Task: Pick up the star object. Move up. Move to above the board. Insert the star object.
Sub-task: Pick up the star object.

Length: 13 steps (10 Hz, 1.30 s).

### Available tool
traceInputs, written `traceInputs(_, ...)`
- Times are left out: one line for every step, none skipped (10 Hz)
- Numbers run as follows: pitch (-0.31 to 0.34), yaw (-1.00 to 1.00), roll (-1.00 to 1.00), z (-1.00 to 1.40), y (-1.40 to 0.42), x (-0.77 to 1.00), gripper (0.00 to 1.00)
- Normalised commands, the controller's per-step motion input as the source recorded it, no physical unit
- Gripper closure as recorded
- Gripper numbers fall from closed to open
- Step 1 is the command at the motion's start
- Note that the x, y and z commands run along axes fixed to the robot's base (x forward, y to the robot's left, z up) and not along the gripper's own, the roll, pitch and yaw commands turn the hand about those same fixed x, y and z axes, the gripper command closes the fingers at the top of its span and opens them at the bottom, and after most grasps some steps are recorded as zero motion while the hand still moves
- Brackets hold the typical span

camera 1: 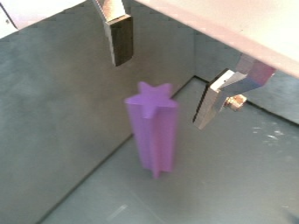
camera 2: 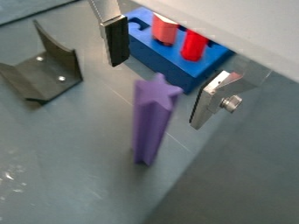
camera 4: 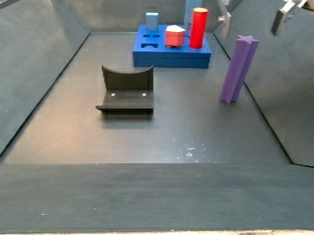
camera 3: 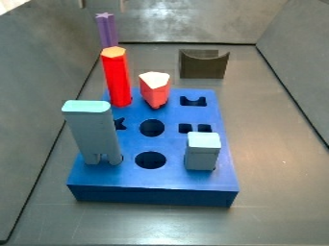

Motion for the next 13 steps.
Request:
traceInputs(-0.114,-0.01,0.0,-0.21,-0.01,-0.1,0.0)
traceInputs(-0.08,0.0,-0.02,-0.32,0.01,0.18,0.0)
traceInputs(-0.087,0.0,-0.01,-0.41,0.07,0.19,0.0)
traceInputs(-0.194,0.0,-0.01,-0.55,0.0,0.01,0.0)
traceInputs(-0.137,0.0,-0.02,-0.36,0.0,0.09,0.0)
traceInputs(-0.063,-0.08,-0.02,-0.21,0.0,0.18,0.0)
traceInputs(-0.083,-0.09,-0.01,-0.27,0.0,0.2,0.0)
traceInputs(-0.13,-0.08,-0.03,-0.3,-0.01,0.16,0.0)
traceInputs(-0.07,-0.07,-0.01,-0.15,0.0,0.12,0.0)
traceInputs(-0.07,-0.07,0.0,-0.13,0.0,0.09,0.0)
traceInputs(-0.119,-0.05,0.0,-0.09,0.0,0.0,0.0)
traceInputs(0.0,0.0,0.0,0.0,0.0,0.0,0.0)
traceInputs(0.0,0.0,0.0,0.0,0.0,0.0,1.0)
